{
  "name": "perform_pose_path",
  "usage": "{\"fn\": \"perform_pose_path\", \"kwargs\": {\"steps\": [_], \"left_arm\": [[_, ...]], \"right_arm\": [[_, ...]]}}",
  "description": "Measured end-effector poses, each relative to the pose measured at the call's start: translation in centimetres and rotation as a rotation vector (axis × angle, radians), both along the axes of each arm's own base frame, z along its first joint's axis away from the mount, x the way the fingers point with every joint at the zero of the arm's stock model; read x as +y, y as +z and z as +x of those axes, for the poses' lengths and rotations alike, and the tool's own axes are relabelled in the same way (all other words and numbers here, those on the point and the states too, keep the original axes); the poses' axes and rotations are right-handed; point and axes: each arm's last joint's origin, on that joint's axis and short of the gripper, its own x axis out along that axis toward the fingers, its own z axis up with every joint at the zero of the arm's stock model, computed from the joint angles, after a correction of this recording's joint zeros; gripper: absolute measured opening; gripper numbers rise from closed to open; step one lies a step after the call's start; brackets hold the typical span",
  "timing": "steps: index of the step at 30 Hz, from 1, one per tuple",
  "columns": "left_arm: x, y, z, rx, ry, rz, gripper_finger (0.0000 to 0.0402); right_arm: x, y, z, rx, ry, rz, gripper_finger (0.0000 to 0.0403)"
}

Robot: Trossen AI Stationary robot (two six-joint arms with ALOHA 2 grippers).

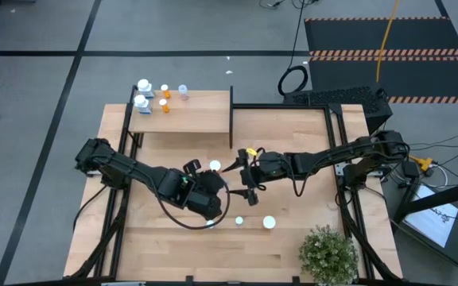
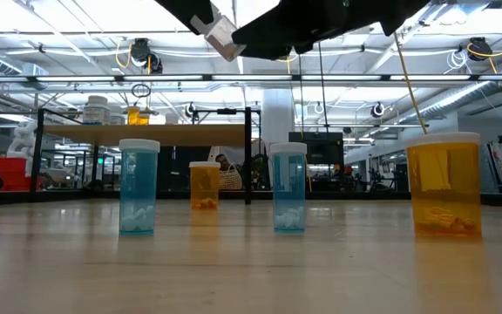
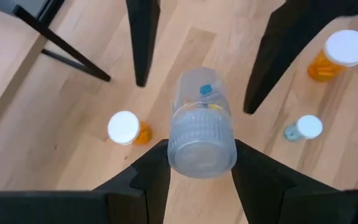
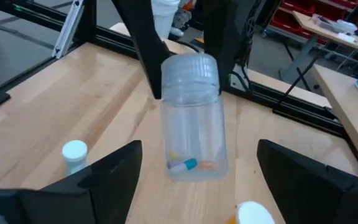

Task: Pick and place medicine bottles onto shelf by color
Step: Put the transparent pill bottle on the shelf aligned with the other transparent pill bottle

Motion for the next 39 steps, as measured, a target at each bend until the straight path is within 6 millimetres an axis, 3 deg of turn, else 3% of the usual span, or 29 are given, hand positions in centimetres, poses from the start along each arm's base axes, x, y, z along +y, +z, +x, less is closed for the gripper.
{"fn": "perform_pose_path", "kwargs": {"steps": [3,18,26,31,39], "left_arm": [[0.1,0.0,0.2,-0.005,-0.011,0.003,0.0159],[0.0,0.2,0.5,-0.019,-0.073,0.026,0.0169],[-0.3,0.6,1.2,-0.079,-0.147,0.057,0.0232],[-0.4,0.6,1.2,-0.059,-0.195,0.089,0.0278],[-0.9,0.7,1.1,-0.055,-0.252,0.182,0.0296]], "right_arm": [[0.0,-0.1,0.0,0.006,0.03,0.013,0.0299],[0.0,-0.3,0.1,0.008,0.046,0.019,0.0141],[0.0,-0.7,-0.1,0.06,0.047,0.044,0.0169],[-0.2,-0.8,-0.1,0.092,0.132,0.131,0.0161],[-1.4,-1.0,-0.3,0.147,0.231,0.262,0.0153]]}}
